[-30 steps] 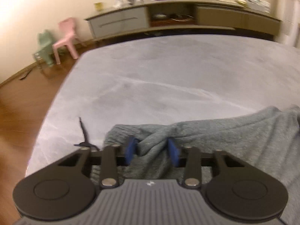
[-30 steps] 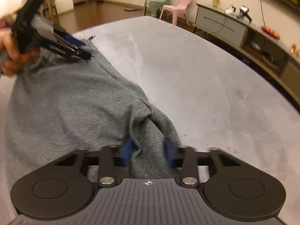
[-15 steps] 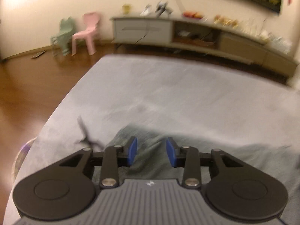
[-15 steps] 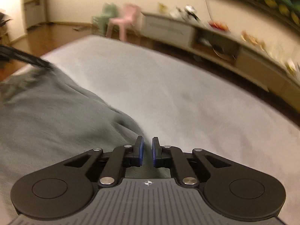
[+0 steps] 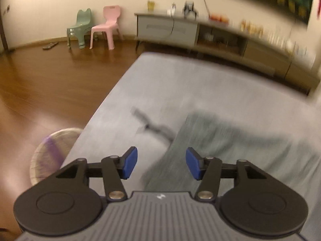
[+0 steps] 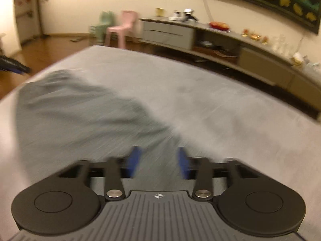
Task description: Fold clothes
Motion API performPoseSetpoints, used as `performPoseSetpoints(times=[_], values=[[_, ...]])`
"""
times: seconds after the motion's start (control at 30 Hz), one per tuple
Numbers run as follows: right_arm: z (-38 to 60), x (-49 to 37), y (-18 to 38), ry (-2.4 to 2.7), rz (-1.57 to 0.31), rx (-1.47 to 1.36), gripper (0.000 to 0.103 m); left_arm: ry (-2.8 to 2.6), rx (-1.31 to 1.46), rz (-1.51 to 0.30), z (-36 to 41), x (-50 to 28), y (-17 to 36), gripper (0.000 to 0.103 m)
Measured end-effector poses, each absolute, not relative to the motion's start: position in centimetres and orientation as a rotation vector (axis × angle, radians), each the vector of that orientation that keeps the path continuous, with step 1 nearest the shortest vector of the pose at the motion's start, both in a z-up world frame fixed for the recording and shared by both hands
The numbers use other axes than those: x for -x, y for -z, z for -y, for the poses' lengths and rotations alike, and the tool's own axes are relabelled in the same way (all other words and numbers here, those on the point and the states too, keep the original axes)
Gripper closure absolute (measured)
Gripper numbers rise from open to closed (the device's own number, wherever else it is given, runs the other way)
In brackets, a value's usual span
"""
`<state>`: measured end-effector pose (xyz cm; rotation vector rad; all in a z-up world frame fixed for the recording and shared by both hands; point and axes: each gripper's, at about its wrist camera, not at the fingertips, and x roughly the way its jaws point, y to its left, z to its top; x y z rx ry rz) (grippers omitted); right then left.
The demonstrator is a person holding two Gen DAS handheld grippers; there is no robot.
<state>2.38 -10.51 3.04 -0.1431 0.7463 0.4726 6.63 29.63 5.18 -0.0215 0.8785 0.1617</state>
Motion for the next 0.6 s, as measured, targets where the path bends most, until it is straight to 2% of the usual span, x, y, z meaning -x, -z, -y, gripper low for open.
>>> performPoseSetpoints(times=[0.07,0.13,0.27,0.3,0.33,0.37,0.4,0.43,0.53,0.6], values=[[11.0,0.5,-2.5,-0.519,-0.738,0.101,0.032,-0.192,-0.051,-0.9,-28.6,-5.8,-4.3,0.044],[10.4,2.3,-2.1,-0.57,-0.729,0.103,0.029,-0.222,-0.058,-0.906,-28.1,-5.7,-4.0,0.038],[7.7,4.3,-2.4,-0.743,-0.721,0.207,0.024,-0.256,-0.016,-0.907,-27.7,-6.0,-3.8,0.041],[7.0,4.8,-2.4,-0.786,-0.718,0.234,0.024,-0.257,0.004,-0.903,-27.7,-6.1,-3.8,0.053],[6.7,4.9,-2.4,-0.791,-0.723,0.254,0.026,-0.255,0.029,-0.899,-27.6,-6.2,-3.8,0.074],[6.6,4.9,-2.3,-0.779,-0.731,0.273,0.041,-0.246,0.066,-0.895,-27.6,-6.3,-3.9,0.084],[6.5,4.9,-2.3,-0.768,-0.739,0.291,0.059,-0.233,0.109,-0.883,-27.8,-6.4,-4.1,0.088],[6.4,4.9,-2.2,-0.756,-0.747,0.309,0.09,-0.217,0.157,-0.859,-28.0,-6.3,-4.5,0.09],[8.0,4.6,-3.2,-0.669,-0.71,0.282,0.1,-0.153,0.316,-0.78,-29.0,-5.9,-5.9,0.093],[9.4,4.5,-4.4,-0.616,-0.668,0.245,0.1,-0.118,0.436,-0.712,-30.3,-5.1,-6.9,0.093]])
